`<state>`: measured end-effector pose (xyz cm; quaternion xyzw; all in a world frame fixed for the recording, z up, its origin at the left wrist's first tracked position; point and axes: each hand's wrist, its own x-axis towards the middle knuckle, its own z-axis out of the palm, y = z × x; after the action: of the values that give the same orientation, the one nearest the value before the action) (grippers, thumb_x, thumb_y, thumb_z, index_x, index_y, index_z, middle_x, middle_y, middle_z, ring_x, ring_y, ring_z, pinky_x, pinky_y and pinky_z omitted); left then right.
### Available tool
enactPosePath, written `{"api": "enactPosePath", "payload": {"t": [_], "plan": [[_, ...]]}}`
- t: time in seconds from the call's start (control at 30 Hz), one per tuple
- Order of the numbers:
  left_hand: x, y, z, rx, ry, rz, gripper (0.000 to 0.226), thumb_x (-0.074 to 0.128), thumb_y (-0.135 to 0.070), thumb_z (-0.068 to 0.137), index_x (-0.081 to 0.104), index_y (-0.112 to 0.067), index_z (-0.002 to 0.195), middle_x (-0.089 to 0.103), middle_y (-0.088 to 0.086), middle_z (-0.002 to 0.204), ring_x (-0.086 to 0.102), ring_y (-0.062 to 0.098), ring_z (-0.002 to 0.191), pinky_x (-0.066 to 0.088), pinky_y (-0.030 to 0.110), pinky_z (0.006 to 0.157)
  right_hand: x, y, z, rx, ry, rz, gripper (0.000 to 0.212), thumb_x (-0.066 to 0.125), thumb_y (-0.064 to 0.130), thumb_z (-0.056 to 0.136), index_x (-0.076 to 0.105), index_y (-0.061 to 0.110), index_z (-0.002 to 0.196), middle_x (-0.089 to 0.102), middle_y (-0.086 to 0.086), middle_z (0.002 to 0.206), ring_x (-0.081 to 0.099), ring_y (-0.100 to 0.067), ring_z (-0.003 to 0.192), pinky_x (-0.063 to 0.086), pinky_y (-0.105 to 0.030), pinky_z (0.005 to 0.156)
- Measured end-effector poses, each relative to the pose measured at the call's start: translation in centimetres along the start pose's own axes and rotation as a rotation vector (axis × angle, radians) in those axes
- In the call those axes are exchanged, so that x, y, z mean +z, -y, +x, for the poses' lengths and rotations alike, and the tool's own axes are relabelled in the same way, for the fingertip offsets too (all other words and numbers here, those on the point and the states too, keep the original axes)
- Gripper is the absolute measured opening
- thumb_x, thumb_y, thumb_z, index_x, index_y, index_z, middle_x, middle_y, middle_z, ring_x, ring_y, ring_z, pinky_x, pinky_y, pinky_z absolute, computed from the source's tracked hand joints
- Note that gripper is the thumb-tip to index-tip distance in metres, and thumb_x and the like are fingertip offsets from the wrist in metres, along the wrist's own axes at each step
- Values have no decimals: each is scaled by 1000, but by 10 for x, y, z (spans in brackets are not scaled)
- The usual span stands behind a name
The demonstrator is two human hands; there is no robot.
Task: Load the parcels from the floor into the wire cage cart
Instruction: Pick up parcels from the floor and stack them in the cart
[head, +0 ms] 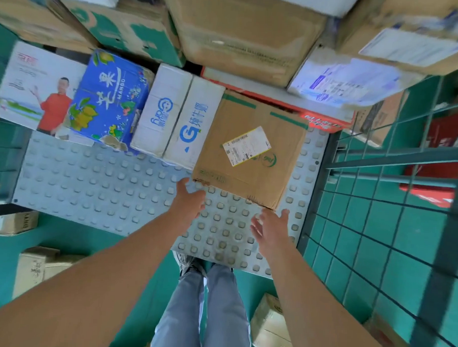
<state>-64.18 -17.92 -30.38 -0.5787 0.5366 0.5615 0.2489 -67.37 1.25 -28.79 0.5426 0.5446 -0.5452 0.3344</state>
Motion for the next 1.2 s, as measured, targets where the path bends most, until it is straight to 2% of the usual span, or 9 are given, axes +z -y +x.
{"api": "enactPosePath", "payload": {"t": [0.13, 0.2, 0.3, 0.47, 0.6, 0.8, 0.97, 1.07, 1.2], "plan": [[-30, 5, -90, 11, 31, -31, 59, 55, -14, 102, 30, -33, 152, 67, 13, 112, 60, 19, 76, 49, 31, 67, -12, 5, -87, 40, 116, 41, 46, 45, 6, 106, 41, 26, 147, 57, -8, 93, 51, -19, 70, 44, -46, 114], [-45, 4, -146, 40, 48, -107, 56, 56, -13, 102, 34, -30, 151, 67, 11, 113, 62, 20, 80, 50, 32, 71, -21, 9, -137, 53, 147, 17, 17, 43, 12, 108, 51, 15, 123, 52, -7, 82, 48, -21, 67, 54, -31, 90], [-67, 1, -217, 60, 45, -216, 50, 56, -13, 103, 39, -30, 147, 69, 6, 106, 65, 21, 83, 52, 34, 77, -28, 8, -200, 26, 130, -26, 20, 48, 14, 105, 56, 17, 124, 62, -7, 93, 61, -20, 77, 52, -30, 70], [-95, -6, -311, 130, 54, -334, 39, 57, -17, 102, 50, -26, 139, 70, 4, 105, 66, 20, 86, 52, 29, 72, -35, 1, -293, -38, 267, -16, 16, 54, 15, 104, 57, 15, 119, 61, -8, 96, 62, -21, 79, 55, -36, 87], [-105, 0, -340, 148, 81, -374, 37, 59, -17, 100, 54, -23, 136, 70, 6, 115, 68, 21, 96, 53, 29, 74, -36, -17, -310, -7, 315, -10, 24, 58, 20, 103, 58, 11, 126, 60, -11, 105, 62, -24, 88, 56, -35, 77], [-83, -8, -297, 61, 125, -362, 23, 53, -23, 105, 55, -19, 127, 67, 5, 115, 66, 24, 102, 55, 34, 85, -29, -22, -258, 71, 268, 111, 23, 57, 19, 104, 55, 12, 126, 61, -14, 117, 62, -31, 111, 53, -42, 102], [-42, -1, -205, -41, 132, -343, 15, 54, -24, 106, 60, -18, 118, 65, 7, 114, 65, 24, 101, 55, 33, 80, -26, -17, -159, 117, 203, 182, 26, 59, 19, 103, 55, 11, 127, 64, -13, 114, 66, -29, 100, 56, -38, 89], [-21, 5, -156, -115, 140, -377, 7, 55, -23, 106, 60, -19, 107, 65, 9, 115, 64, 27, 107, 55, 38, 94, -29, -15, -106, 128, 152, 214, 27, 58, 20, 104, 54, 13, 129, 64, -13, 117, 65, -30, 110, 58, -38, 92], [14, 14, -82, -174, 146, -401, 19, 54, -23, 107, 56, -18, 125, 64, 13, 125, 64, 29, 117, 53, 42, 104, -30, -17, -26, 150, 126, 246, 38, 60, 20, 103, 51, 15, 140, 57, -15, 136, 63, -29, 111, 58, -38, 90]]}}
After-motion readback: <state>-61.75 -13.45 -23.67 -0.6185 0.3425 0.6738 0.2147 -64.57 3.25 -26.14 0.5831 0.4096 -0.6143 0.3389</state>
